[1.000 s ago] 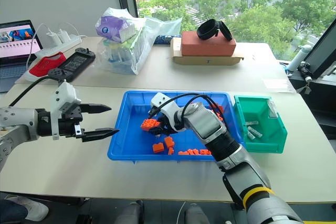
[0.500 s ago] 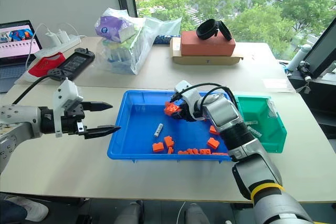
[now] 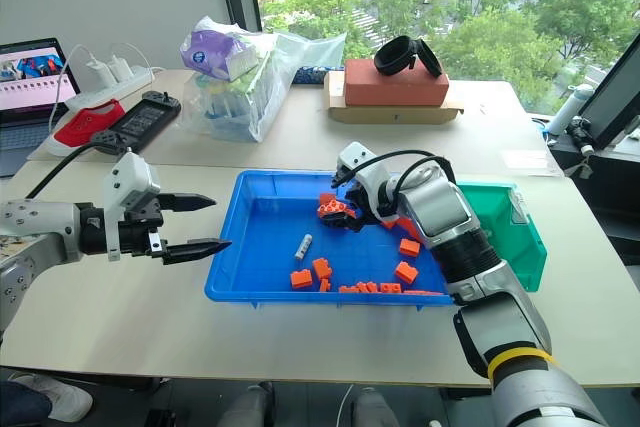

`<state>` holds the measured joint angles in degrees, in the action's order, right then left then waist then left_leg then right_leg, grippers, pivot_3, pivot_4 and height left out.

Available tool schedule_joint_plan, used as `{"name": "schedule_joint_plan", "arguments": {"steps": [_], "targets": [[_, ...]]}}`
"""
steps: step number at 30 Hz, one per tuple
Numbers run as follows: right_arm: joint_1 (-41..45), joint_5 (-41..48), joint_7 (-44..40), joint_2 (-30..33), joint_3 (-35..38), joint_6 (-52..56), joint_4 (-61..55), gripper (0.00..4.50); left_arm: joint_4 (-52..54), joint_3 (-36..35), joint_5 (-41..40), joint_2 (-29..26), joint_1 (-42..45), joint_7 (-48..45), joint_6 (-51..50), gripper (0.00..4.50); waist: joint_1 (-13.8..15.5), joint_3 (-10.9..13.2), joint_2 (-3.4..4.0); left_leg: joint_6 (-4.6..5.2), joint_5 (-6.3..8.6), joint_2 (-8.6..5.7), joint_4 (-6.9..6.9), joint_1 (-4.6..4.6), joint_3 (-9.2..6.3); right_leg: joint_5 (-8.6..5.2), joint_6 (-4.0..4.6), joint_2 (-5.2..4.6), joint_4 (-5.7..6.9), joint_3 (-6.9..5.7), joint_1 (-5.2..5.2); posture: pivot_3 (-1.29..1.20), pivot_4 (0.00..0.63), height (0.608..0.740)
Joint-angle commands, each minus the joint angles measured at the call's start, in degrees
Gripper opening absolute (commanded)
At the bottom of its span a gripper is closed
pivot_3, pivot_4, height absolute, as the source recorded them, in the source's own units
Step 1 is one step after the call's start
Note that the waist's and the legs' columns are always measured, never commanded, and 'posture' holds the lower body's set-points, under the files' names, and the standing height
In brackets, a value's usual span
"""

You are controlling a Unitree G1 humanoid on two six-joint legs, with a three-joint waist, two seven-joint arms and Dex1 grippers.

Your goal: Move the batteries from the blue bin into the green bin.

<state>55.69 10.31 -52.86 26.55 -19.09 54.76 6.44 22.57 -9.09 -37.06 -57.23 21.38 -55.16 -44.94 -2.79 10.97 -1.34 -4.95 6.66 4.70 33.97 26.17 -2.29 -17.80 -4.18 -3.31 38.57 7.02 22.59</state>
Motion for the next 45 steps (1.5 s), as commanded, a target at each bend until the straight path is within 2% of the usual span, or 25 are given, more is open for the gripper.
{"name": "schedule_joint_plan", "arguments": {"steps": [1,5,18,25,29,31,32,35,39,45], "targets": [[-1.26,1.87,-4.63,1.15,-3.09,-2.17,-9.44,4.48,0.39,-0.88,0.36,0.03,0.10,0.00,1.21,4.50,0.07,0.00,0.00,0.00,0.00,0.00,0.00,0.00,0.00,0.00,0.00,0.00,0.00,0.00,0.00,0.00,0.150,0.740],[-2.39,2.48,-4.47,-0.08,-4.24,-1.52,-11.66,4.48,0.33,-0.88,0.54,0.14,0.05,0.14,1.29,4.50,0.18,0.00,0.00,0.00,0.00,0.00,0.00,0.00,0.00,0.00,0.00,0.00,-0.02,-0.01,-0.02,0.00,0.150,0.740],[-2.92,-3.02,0.87,-4.85,-8.49,-4.89,0.04,4.48,0.65,-1.08,1.12,0.06,-0.25,0.28,1.32,4.50,0.12,-0.01,-0.01,-0.02,-0.01,0.00,0.01,0.00,0.00,0.00,0.00,0.00,0.00,-0.01,-0.01,0.00,0.150,0.740],[-4.43,-5.77,1.00,-3.88,-11.01,-5.56,-0.42,4.48,0.71,-0.97,0.87,-0.07,-0.19,-0.12,1.09,4.50,0.22,-0.01,-0.01,-0.02,-0.01,0.00,0.01,0.00,0.00,0.00,0.00,0.00,0.00,-0.01,-0.01,0.00,0.150,0.740],[-4.58,-7.28,1.37,-3.42,-11.27,-5.98,-0.31,3.47,0.29,-0.35,1.11,0.20,0.47,-0.30,1.31,4.50,0.13,-0.01,-0.01,-0.02,-0.01,0.00,0.01,-0.01,0.00,0.00,0.00,0.00,0.00,-0.01,-0.01,0.00,0.150,0.740],[-4.35,-7.32,1.13,-3.04,-10.25,-6.43,-0.82,2.76,-0.01,0.07,1.21,0.38,1.09,-0.40,1.41,4.50,0.18,-0.01,-0.01,-0.02,-0.01,0.00,0.01,-0.01,0.00,0.00,0.00,0.00,0.00,-0.01,-0.01,0.00,0.150,0.740],[-4.13,-7.11,0.93,-2.89,-9.65,-6.44,-1.17,2.55,-0.14,0.25,1.26,0.44,1.33,-0.44,1.45,4.50,0.20,-0.01,-0.01,-0.02,-0.01,0.00,0.01,-0.01,0.00,0.00,0.00,0.00,0.00,-0.01,-0.01,0.00,0.150,0.740],[-3.07,-5.26,-0.21,-1.93,-6.65,-6.20,-3.57,2.54,-0.28,0.84,1.09,0.60,2.05,-0.79,1.37,4.50,0.21,-0.01,-0.01,-0.02,-0.01,0.00,0.02,0.00,0.00,0.00,0.00,0.00,0.00,-0.01,-0.01,0.00,0.150,0.740],[0.03,0.47,-2.76,1.99,3.84,-5.07,-5.90,2.54,0.21,1.30,-0.94,1.47,3.14,-2.52,1.11,4.50,0.32,0.00,-0.02,-0.02,-0.01,-0.01,0.02,0.03,0.00,0.00,0.00,0.00,-0.01,-0.01,0.00,0.00,0.150,0.740],[3.00,-2.49,-0.27,14.25,12.06,-11.06,5.93,2.54,-0.26,4.17,-1.16,4.22,7.13,-1.45,-0.35,4.50,0.73,-0.01,-0.03,-0.01,-0.01,-0.01,0.03,0.02,0.00,0.00,0.00,-0.02,-0.11,-0.04,-0.07,0.00,0.150,0.740]]}}
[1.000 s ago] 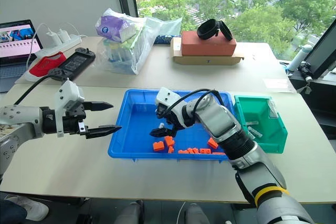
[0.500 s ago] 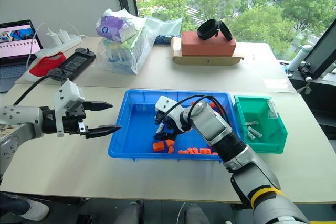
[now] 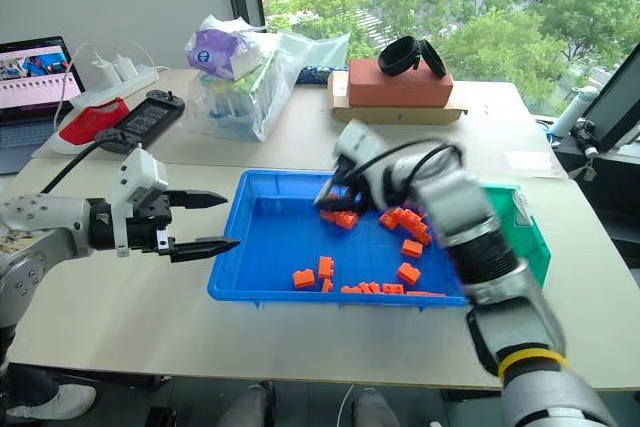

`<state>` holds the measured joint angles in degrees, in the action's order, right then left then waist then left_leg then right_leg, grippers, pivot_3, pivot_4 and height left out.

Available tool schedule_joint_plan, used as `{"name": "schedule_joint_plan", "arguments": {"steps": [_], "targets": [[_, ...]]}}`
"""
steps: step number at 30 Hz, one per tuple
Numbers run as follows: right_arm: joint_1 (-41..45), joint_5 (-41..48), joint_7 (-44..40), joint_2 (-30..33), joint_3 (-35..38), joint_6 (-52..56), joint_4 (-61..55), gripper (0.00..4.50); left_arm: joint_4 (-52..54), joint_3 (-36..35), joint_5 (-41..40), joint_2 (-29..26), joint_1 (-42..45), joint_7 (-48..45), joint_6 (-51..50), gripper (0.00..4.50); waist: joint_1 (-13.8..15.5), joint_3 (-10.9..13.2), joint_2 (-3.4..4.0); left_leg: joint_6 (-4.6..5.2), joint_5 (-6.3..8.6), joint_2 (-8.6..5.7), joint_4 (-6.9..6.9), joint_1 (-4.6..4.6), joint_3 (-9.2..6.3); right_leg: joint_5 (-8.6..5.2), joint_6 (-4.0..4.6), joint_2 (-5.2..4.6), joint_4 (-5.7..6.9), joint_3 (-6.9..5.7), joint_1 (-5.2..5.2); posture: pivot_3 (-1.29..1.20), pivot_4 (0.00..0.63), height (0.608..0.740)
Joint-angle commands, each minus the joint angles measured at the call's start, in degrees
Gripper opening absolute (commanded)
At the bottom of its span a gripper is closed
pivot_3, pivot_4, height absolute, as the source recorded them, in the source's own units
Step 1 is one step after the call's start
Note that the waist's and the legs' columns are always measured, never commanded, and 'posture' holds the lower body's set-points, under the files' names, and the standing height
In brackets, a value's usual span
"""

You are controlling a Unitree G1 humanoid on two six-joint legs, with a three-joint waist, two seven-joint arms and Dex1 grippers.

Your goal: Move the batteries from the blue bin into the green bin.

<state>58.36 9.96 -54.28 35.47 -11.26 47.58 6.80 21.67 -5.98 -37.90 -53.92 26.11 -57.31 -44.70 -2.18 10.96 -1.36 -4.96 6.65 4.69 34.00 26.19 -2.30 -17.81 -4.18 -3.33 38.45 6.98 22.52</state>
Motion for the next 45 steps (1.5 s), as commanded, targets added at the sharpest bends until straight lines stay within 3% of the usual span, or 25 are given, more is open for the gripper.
{"name": "schedule_joint_plan", "arguments": {"steps": [1,7,16,27,28,29,31,39,45], "targets": [[0.31,-2.64,1.52,7.27,5.17,-4.92,7.78,2.54,0.68,1.48,-0.52,1.62,3.27,1.29,-0.99,4.50,0.20,-0.01,-0.01,0.00,0.00,0.00,-0.01,0.00,0.00,0.00,0.00,-0.01,-0.06,-0.01,-0.05,0.00,0.150,0.740],[-2.39,-5.60,3.60,16.77,7.92,-6.64,14.87,2.54,-0.43,1.99,-3.52,6.10,8.81,2.09,-2.78,4.50,-0.22,0.01,-0.01,0.02,0.01,-0.02,-0.11,0.01,0.00,0.00,0.00,-0.02,-0.24,0.02,-0.05,0.00,0.150,0.740],[-17.29,-2.00,-0.79,28.51,14.31,0.93,4.25,2.54,-7.44,6.81,-0.98,13.83,17.60,2.64,-0.21,4.50,-0.14,0.04,0.05,0.03,0.01,-0.08,0.00,-0.01,0.01,0.00,-0.02,-0.07,-0.24,0.03,-0.16,0.00,0.150,0.740],[-28.44,0.51,0.51,29.04,16.16,4.98,-4.59,2.54,-11.61,12.45,3.71,18.62,21.89,-0.21,3.33,4.50,-0.44,0.01,0.10,0.03,0.00,-0.09,0.10,-0.10,-0.01,0.00,-0.02,-0.06,-0.16,0.07,-0.24,0.00,0.150,0.740],[-28.65,0.72,0.68,28.78,16.13,5.01,-4.70,3.55,-12.29,13.25,4.74,18.82,21.95,-0.52,4.12,4.50,-0.39,0.01,0.10,0.03,0.00,-0.09,0.12,-0.09,-0.01,0.00,-0.02,-0.06,-0.16,0.06,-0.25,0.00,0.150,0.740],[-28.70,0.80,0.78,28.80,16.00,5.05,-4.80,3.70,-12.85,13.99,5.84,18.84,21.92,-0.93,4.90,4.50,-0.31,0.01,0.10,0.03,0.00,-0.09,0.13,-0.09,-0.01,0.00,-0.03,-0.06,-0.16,0.06,-0.27,0.00,0.150,0.740],[-28.62,1.01,0.85,29.23,16.20,5.22,-5.13,4.42,-13.23,14.31,6.56,19.03,21.83,-1.36,5.43,4.50,-0.27,0.01,0.10,0.03,0.00,-0.10,0.15,-0.09,-0.01,0.00,-0.03,-0.06,-0.17,0.06,-0.27,0.00,0.150,0.740],[-31.33,3.48,-4.33,36.25,21.18,4.15,-7.22,4.42,-13.20,14.93,8.37,19.16,21.84,-2.72,5.97,4.50,-0.09,0.02,0.11,0.03,0.01,-0.11,0.15,-0.08,-0.01,0.00,-0.03,-0.08,-0.18,0.05,-0.27,0.00,0.150,0.740],[-39.95,6.88,-9.23,37.82,32.84,-1.60,-12.75,4.42,-13.63,14.11,10.50,17.09,22.24,-2.56,5.28,4.50,-0.22,0.01,0.12,0.04,0.01,-0.10,0.16,-0.10,-0.01,-0.01,-0.05,-0.07,-0.20,0.04,-0.32,0.00,0.150,0.740]]}}
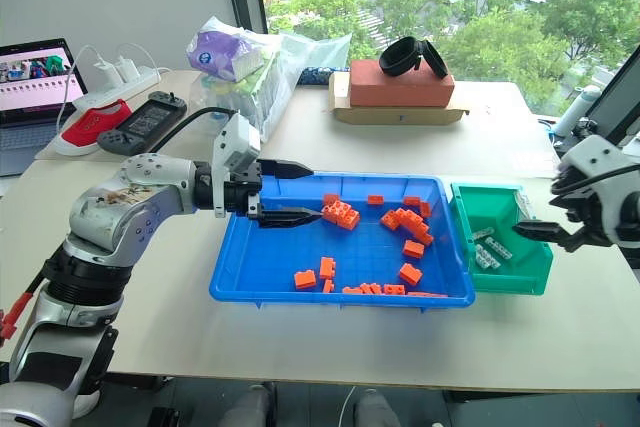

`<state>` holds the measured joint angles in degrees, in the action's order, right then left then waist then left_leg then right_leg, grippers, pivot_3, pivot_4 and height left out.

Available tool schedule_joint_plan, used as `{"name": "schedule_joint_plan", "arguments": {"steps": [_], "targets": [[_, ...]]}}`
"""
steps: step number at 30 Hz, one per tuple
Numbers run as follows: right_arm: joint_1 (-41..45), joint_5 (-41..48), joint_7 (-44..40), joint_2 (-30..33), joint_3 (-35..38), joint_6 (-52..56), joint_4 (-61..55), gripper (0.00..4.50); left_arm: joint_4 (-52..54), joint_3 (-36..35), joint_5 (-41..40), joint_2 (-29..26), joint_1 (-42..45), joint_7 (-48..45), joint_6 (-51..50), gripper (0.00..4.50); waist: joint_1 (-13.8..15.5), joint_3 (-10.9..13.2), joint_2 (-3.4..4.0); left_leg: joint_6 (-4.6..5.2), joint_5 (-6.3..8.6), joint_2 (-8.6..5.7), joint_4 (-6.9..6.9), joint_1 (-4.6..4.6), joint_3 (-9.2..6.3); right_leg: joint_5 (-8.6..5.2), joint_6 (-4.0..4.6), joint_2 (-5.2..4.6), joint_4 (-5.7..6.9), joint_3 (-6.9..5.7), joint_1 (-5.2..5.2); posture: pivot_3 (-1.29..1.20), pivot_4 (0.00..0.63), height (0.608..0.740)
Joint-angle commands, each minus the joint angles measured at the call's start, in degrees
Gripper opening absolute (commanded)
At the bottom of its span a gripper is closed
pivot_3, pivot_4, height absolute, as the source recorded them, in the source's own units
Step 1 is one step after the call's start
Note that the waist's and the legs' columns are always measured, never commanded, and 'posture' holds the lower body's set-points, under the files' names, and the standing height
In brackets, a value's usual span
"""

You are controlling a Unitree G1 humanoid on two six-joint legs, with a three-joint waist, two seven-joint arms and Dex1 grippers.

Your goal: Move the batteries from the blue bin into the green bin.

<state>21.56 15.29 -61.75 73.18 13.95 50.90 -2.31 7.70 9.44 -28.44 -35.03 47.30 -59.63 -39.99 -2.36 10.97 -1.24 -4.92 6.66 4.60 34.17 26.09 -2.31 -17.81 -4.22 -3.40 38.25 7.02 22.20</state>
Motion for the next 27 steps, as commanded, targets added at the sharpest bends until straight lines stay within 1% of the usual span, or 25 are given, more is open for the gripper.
{"name": "schedule_joint_plan", "arguments": {"steps": [1,2,4,8,10,13,15,19,20,23,27], "targets": [[-3.70,1.94,0.41,-2.62,11.26,-6.87,-3.52,4.42,0.69,-2.33,0.24,-2.70,0.50,-0.64,-0.23,4.50,-0.11,0.00,0.00,0.00,0.00,0.00,0.01,0.00,0.00,0.00,0.00,0.00,0.01,0.00,0.00,0.00,0.150,0.740],[-3.97,2.77,1.97,-5.23,14.39,-8.75,-3.13,4.42,1.39,-3.42,-0.88,-3.47,-0.32,-1.23,-0.77,4.50,-0.23,-0.01,-0.03,0.00,0.00,0.00,0.02,0.00,0.00,0.00,0.00,0.00,0.02,0.00,0.00,0.00,0.150,0.740],[-5.30,4.51,2.49,-7.95,18.59,-8.51,-2.34,4.42,2.72,-5.65,-2.48,-4.39,-2.44,-1.84,-0.20,4.50,-0.26,-0.03,0.00,0.00,0.00,0.01,0.05,-0.01,-0.02,0.00,0.00,0.01,0.03,0.00,-0.03,0.00,0.150,0.740],[-9.32,6.75,1.13,-9.44,23.34,-6.97,-1.45,4.42,3.07,-9.00,-0.55,-5.74,-6.81,1.23,2.16,4.50,-0.01,-0.04,0.02,0.00,0.00,-0.01,0.09,-0.01,-0.02,0.00,-0.01,0.00,0.08,-0.01,-0.05,0.00,0.150,0.740],[-12.45,7.01,-1.10,-9.54,25.33,-9.29,0.36,4.42,4.48,-11.02,0.72,-5.98,-9.87,3.94,3.46,4.50,0.04,-0.04,0.01,0.00,0.00,-0.01,0.10,0.00,-0.02,0.00,-0.01,-0.01,0.07,-0.01,-0.07,0.00,0.150,0.740],[-14.26,7.30,-1.55,-9.68,26.12,-11.78,3.30,4.42,5.66,-12.79,2.89,-5.83,-13.08,7.64,6.00,4.50,0.00,-0.04,0.01,0.01,0.01,-0.01,0.15,-0.01,-0.02,0.00,-0.01,-0.01,0.05,-0.01,-0.12,0.00,0.150,0.740],[-14.94,8.00,-2.42,-9.58,25.92,-11.99,5.64,4.42,6.34,-14.91,2.22,-5.25,-15.17,8.23,8.05,4.50,-0.21,-0.04,0.01,0.01,0.01,-0.01,0.17,-0.02,-0.02,0.01,-0.03,-0.01,0.08,0.00,-0.12,0.00,0.150,0.740],[-13.04,8.41,-0.64,-11.81,26.46,-15.99,18.31,4.42,9.91,-18.32,-0.57,-5.59,-20.37,10.30,5.08,4.50,-0.37,-0.06,-0.02,0.01,0.01,-0.01,0.17,-0.04,-0.02,0.01,-0.03,0.00,0.11,0.01,-0.13,0.00,0.150,0.740],[-12.89,8.46,-0.26,-12.20,26.47,-17.06,19.98,4.42,10.63,-18.61,-0.81,-5.43,-21.19,10.89,4.73,4.50,-0.34,-0.06,-0.01,0.01,0.01,0.00,0.16,-0.05,-0.02,0.01,-0.03,0.00,0.10,0.00,-0.15,0.00,0.150,0.740],[-14.14,7.53,-0.78,-12.73,24.96,-20.54,22.21,4.42,11.93,-18.65,-0.97,-5.32,-22.76,12.10,3.98,4.50,-0.26,-0.06,0.00,0.01,0.01,-0.01,0.17,-0.06,-0.02,0.01,-0.03,-0.01,0.10,0.01,-0.15,0.00,0.150,0.740],[-14.12,8.83,-1.82,-12.69,24.97,-22.59,22.88,4.42,12.62,-18.76,-2.29,-5.68,-23.20,13.24,1.87,4.50,-0.42,-0.07,0.02,0.01,0.01,-0.02,0.17,-0.07,-0.02,0.01,-0.04,-0.01,0.11,0.02,-0.15,0.00,0.150,0.740]]}}
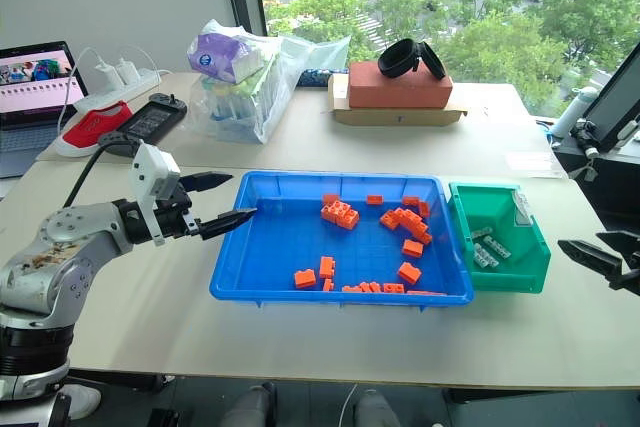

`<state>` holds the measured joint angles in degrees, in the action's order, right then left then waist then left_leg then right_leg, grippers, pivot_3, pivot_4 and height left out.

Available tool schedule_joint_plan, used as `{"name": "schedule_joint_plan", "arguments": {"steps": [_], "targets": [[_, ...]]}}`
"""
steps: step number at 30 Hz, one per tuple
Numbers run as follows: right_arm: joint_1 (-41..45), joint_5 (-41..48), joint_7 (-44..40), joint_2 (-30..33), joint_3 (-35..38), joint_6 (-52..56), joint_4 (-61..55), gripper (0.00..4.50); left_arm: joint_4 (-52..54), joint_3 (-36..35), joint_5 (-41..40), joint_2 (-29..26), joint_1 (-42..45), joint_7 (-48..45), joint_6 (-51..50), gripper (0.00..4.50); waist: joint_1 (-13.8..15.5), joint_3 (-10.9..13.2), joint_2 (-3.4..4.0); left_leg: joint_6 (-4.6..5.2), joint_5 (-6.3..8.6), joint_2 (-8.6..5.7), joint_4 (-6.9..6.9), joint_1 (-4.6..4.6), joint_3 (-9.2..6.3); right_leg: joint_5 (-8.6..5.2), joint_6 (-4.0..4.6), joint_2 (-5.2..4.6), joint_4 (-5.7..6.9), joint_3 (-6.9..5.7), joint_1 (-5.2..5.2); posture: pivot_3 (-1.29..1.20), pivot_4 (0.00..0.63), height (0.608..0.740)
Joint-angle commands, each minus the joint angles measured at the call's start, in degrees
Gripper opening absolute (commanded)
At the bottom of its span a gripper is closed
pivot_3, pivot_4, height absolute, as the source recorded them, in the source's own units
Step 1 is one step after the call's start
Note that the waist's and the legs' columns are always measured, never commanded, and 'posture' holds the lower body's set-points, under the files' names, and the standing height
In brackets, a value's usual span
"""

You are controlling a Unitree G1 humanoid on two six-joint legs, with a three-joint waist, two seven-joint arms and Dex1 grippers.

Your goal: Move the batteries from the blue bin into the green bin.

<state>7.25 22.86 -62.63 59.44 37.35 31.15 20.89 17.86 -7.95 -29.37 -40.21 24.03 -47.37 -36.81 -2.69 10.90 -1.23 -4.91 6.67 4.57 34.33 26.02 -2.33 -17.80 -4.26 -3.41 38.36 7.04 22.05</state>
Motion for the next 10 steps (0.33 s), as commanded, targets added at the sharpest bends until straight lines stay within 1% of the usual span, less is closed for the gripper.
{"name": "schedule_joint_plan", "arguments": {"steps": [1,8,10], "targets": [[0.07,1.29,-1.22,1.21,1.36,-3.45,-0.23,4.42,2.49,-1.14,-1.36,-0.63,0.09,1.25,-1.75,4.50,-0.14,0.00,0.00,0.00,0.00,0.00,0.00,-0.01,0.00,0.00,0.00,0.01,0.00,0.00,0.00,0.00,0.150,0.740],[-0.64,1.99,-2.65,1.46,0.58,-4.42,-0.92,4.42,2.47,-0.82,-1.53,-0.57,-0.01,1.45,-2.40,4.50,0.00,0.00,0.01,0.00,0.00,0.00,-0.01,-0.03,0.00,0.00,0.00,0.01,0.02,0.01,-0.01,0.00,0.150,0.740],[-0.69,1.91,-2.82,1.41,0.26,-4.67,-0.85,4.42,2.83,-0.60,-3.25,-1.36,-0.08,0.25,-4.82,4.50,0.02,0.00,0.00,0.00,0.00,0.00,-0.01,-0.03,0.00,0.00,0.00,0.01,0.02,0.01,-0.01,0.00,0.150,0.740]]}}
